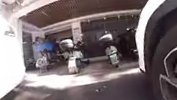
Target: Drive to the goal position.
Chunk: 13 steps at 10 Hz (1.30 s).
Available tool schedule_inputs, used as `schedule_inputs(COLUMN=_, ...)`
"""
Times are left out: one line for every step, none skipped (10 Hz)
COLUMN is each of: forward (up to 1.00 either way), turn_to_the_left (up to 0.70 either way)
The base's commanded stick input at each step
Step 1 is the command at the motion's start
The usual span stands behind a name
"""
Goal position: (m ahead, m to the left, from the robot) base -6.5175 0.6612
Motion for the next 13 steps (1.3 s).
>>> schedule_inputs(forward=0.45, turn_to_the_left=0.0)
schedule_inputs(forward=0.45, turn_to_the_left=0.0)
schedule_inputs(forward=0.45, turn_to_the_left=0.1)
schedule_inputs(forward=0.45, turn_to_the_left=0.25)
schedule_inputs(forward=0.45, turn_to_the_left=0.27)
schedule_inputs(forward=0.45, turn_to_the_left=0.27)
schedule_inputs(forward=0.45, turn_to_the_left=0.27)
schedule_inputs(forward=0.45, turn_to_the_left=0.27)
schedule_inputs(forward=0.45, turn_to_the_left=0.27)
schedule_inputs(forward=0.45, turn_to_the_left=0.22)
schedule_inputs(forward=0.45, turn_to_the_left=0.0)
schedule_inputs(forward=0.45, turn_to_the_left=0.0)
schedule_inputs(forward=0.45, turn_to_the_left=0.0)
